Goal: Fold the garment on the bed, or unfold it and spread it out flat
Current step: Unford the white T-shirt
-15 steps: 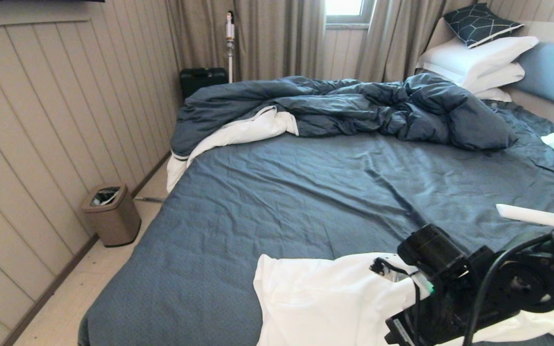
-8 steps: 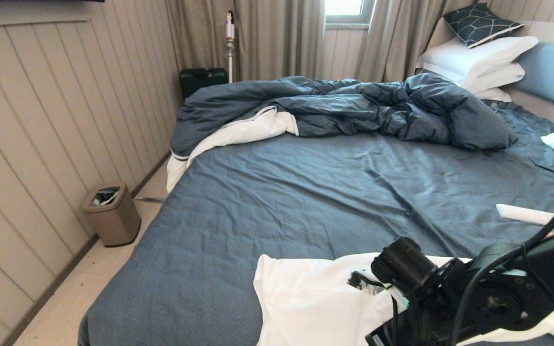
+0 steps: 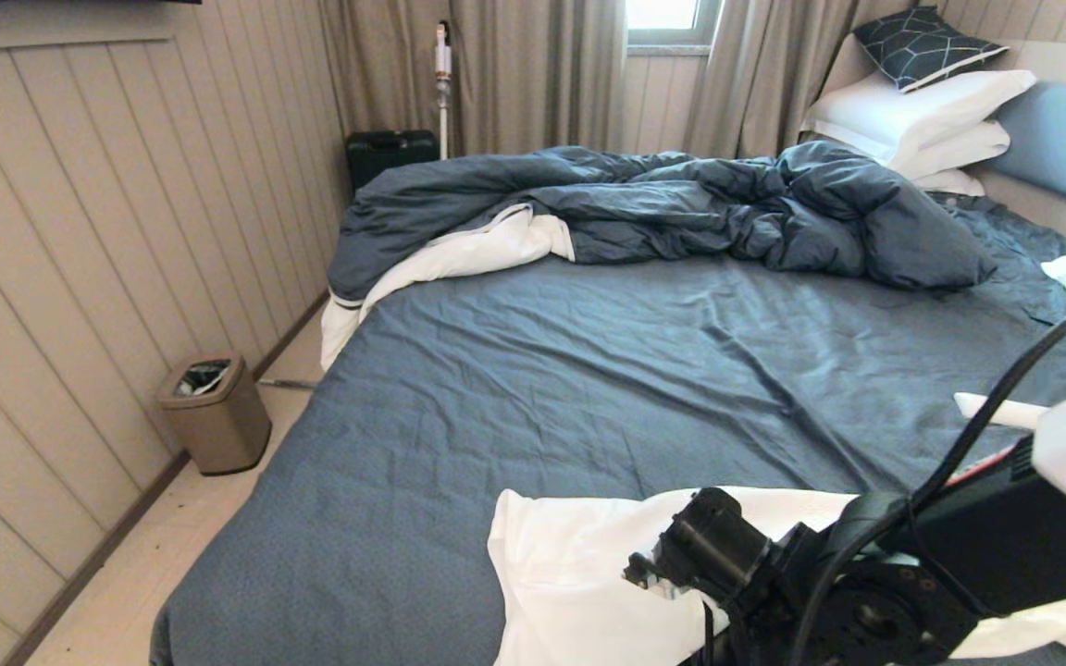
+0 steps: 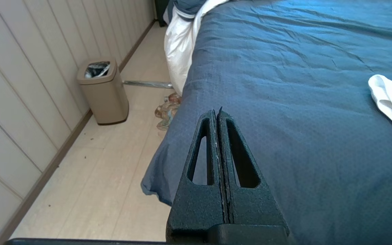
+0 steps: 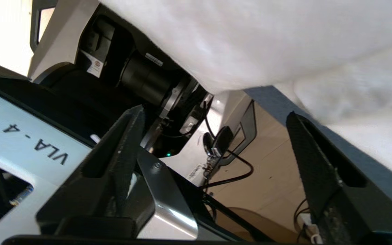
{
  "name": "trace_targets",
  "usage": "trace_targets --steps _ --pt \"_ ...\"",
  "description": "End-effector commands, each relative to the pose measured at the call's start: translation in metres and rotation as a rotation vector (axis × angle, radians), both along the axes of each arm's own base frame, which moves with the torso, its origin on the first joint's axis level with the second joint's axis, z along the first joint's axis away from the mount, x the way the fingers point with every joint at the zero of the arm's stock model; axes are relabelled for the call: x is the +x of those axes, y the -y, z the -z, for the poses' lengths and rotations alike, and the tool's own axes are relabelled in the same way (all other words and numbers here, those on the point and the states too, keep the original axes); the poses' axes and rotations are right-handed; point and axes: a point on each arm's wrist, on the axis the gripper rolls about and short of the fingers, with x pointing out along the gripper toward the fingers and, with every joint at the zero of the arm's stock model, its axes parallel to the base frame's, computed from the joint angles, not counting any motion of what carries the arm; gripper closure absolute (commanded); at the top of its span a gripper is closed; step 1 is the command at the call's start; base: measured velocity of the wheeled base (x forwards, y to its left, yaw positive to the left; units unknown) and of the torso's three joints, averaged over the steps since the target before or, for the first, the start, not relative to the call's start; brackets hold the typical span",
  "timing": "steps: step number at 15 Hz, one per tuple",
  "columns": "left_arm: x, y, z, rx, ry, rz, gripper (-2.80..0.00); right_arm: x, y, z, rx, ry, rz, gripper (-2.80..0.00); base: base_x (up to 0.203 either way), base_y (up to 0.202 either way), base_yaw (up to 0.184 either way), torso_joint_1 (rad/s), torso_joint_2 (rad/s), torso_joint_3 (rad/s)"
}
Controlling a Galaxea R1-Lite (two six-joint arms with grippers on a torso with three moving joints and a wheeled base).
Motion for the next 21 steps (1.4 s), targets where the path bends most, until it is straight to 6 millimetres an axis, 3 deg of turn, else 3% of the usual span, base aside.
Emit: trace_targets --steps 1,6,19,20,21 --pt "0.0 0.0 0.0 0.0 0.001 -0.001 0.0 0.002 -0.004 0.006 -0.008 -0.019 0.012 -2.8 0.0 0.0 0.0 0.0 0.0 0.0" --pt "0.0 0.0 0.0 0.0 0.0 -0.001 0.0 0.002 -0.023 0.02 0.024 -0.009 0.023 -2.8 0.0 0.0 0.0 0.0 0.0 0.0" --pt "0.0 0.0 0.0 -0.002 0.001 -0.001 0.0 -0.003 -0.037 0.026 -0.003 0.01 0.01 -2.8 0.0 0.0 0.0 0.0 0.0 0.0" --pt "0.0 0.0 0.0 -0.002 0.001 0.0 0.0 -0.003 -0.038 0.027 -0.01 0.012 0.009 0.0 0.0 0.0 0.0 0.0 0.0 0.0" --pt "0.0 0.0 0.0 -0.002 0.001 0.0 0.0 -0.004 -0.039 0.028 -0.018 0.017 0.008 0.0 0.0 0.0 0.0 0.0 0.0 0.0"
